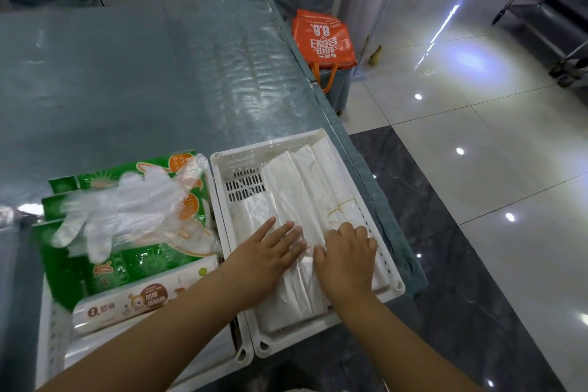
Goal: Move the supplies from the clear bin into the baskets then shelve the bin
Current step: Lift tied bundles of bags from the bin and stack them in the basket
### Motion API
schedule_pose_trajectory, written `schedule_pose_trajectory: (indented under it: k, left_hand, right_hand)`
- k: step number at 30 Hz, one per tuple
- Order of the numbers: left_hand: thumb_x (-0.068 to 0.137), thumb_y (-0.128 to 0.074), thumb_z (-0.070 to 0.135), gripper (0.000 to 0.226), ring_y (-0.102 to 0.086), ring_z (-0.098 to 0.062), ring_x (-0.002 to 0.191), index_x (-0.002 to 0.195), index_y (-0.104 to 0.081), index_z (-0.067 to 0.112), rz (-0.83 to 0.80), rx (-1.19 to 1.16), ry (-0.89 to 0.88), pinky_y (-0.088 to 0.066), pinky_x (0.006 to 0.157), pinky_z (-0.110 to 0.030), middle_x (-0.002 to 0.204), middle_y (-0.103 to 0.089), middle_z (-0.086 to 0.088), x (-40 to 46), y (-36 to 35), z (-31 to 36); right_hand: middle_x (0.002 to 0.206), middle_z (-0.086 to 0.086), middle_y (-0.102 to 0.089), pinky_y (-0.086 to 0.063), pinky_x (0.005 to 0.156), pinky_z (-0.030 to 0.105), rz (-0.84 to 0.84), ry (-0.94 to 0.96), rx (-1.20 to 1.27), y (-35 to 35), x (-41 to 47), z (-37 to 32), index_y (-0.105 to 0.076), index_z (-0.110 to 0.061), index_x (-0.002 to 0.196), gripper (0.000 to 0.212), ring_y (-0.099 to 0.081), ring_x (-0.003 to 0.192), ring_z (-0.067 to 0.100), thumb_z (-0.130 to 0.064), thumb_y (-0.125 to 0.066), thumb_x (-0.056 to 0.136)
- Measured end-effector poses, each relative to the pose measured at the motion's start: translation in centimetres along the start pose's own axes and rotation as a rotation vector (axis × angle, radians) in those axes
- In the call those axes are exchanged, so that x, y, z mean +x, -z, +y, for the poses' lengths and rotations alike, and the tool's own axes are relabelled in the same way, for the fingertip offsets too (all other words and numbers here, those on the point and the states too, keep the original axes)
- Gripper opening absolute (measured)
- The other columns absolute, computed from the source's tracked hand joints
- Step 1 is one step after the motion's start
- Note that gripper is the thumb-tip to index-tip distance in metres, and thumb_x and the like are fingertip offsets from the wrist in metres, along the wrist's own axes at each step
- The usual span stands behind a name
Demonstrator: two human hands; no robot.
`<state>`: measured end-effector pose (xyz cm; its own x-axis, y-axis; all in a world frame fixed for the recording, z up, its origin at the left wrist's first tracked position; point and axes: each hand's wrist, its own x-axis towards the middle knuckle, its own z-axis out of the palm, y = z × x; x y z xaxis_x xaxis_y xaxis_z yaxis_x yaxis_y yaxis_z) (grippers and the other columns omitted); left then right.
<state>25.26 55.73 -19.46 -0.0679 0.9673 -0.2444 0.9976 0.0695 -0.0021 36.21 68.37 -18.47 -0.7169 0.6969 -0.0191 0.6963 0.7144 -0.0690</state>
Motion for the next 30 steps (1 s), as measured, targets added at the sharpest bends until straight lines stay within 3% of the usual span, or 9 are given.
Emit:
schedule_pose_trajectory:
  k: [3,6,9,11,14,15,23,26,30]
  left_hand:
    - [0.094,-0.028,0.023,0.064,0.025,-0.023,0.136,0.145,0.009,0.015,0.016,-0.039,0.015,0.031,0.1,-0.042,0.156,0.012,-0.012,-0.3,0.2,0.0]
    - [0.091,-0.041,0.019,0.068,0.015,-0.026,0.141,0.146,-0.002,0.014,0.047,-0.045,0.077,0.024,0.105,-0.043,0.156,0.006,-0.013,-0.8,0.4,0.1]
    - [0.076,-0.062,0.013,0.068,-0.024,-0.027,0.14,0.14,-0.037,0.018,0.099,-0.059,0.12,-0.01,0.111,-0.045,0.15,-0.031,-0.012,-1.6,1.6,0.4]
    - [0.07,-0.067,0.01,0.069,-0.029,-0.028,0.137,0.135,-0.046,0.022,0.116,-0.102,0.14,-0.021,0.109,-0.046,0.145,-0.04,-0.011,-2.0,1.7,0.7]
    - [0.089,-0.04,0.007,0.066,0.022,-0.025,0.135,0.146,-0.013,0.026,0.084,-0.212,0.165,0.014,0.108,-0.04,0.156,0.003,-0.008,-2.2,0.4,0.9]
    - [0.092,-0.036,0.009,0.063,0.028,-0.024,0.132,0.146,-0.008,0.027,0.079,-0.234,0.185,0.018,0.106,-0.037,0.156,0.009,-0.007,-2.1,0.2,0.9]
    - [0.091,-0.043,0.01,0.063,0.001,-0.025,0.144,0.146,-0.014,0.019,0.095,-0.251,0.285,-0.002,0.113,-0.036,0.157,0.0,-0.01,-2.1,0.2,1.3]
    - [0.079,-0.062,0.018,0.071,-0.028,-0.028,0.138,0.142,-0.029,0.009,0.08,-0.186,0.396,-0.017,0.111,-0.041,0.149,-0.027,-0.019,-2.3,1.1,1.5]
    - [0.094,-0.034,0.027,0.067,0.0,-0.03,0.144,0.144,0.002,0.002,-0.015,-0.18,0.454,0.018,0.106,-0.038,0.155,0.0,-0.021,-2.0,0.5,1.2]
  right_hand:
    - [0.081,0.001,-0.055,-0.036,0.071,0.036,0.059,-0.023,0.028,0.2,-0.3,0.5,-0.062,-0.018,0.078,0.015,-0.046,0.079,0.021,-0.03,-0.069,0.073]
    - [0.088,0.004,-0.057,-0.044,0.069,0.037,0.089,-0.03,0.041,0.6,-0.7,0.3,-0.061,-0.016,0.093,0.041,-0.05,0.079,0.022,-0.037,-0.079,0.062]
    - [0.079,0.001,-0.058,-0.042,0.063,0.035,0.1,0.116,-0.027,0.5,-1.4,-0.4,-0.065,-0.019,0.081,0.029,-0.051,0.072,0.021,-0.038,-0.078,0.063]
    - [0.08,0.001,-0.058,-0.039,0.067,0.035,0.037,0.137,-0.074,0.1,-1.6,-0.8,-0.066,-0.019,0.079,0.022,-0.05,0.077,0.021,-0.04,-0.071,0.075]
    - [0.096,0.001,-0.055,-0.032,0.079,0.037,-0.06,0.117,-0.077,-0.4,-1.0,-1.3,-0.062,-0.019,0.091,0.027,-0.044,0.093,0.022,-0.043,-0.05,0.089]
    - [0.098,0.001,-0.054,-0.031,0.081,0.037,-0.082,0.106,-0.072,-0.5,-0.7,-1.5,-0.061,-0.019,0.092,0.027,-0.042,0.096,0.022,-0.043,-0.048,0.09]
    - [0.09,0.0,-0.053,-0.028,0.076,0.035,-0.081,0.087,-0.092,-0.2,0.7,-2.0,-0.055,-0.021,0.077,0.01,-0.04,0.09,0.021,-0.025,-0.056,0.085]
    - [0.091,0.001,-0.053,-0.024,0.073,0.034,-0.074,0.099,-0.12,0.4,1.5,-1.6,-0.045,-0.021,0.073,0.015,-0.039,0.089,0.021,-0.02,-0.052,0.086]
    - [0.092,0.001,-0.054,-0.032,0.074,0.034,-0.041,0.148,-0.046,0.5,0.6,-2.0,-0.053,-0.018,0.087,0.014,-0.042,0.087,0.021,-0.031,-0.058,0.085]
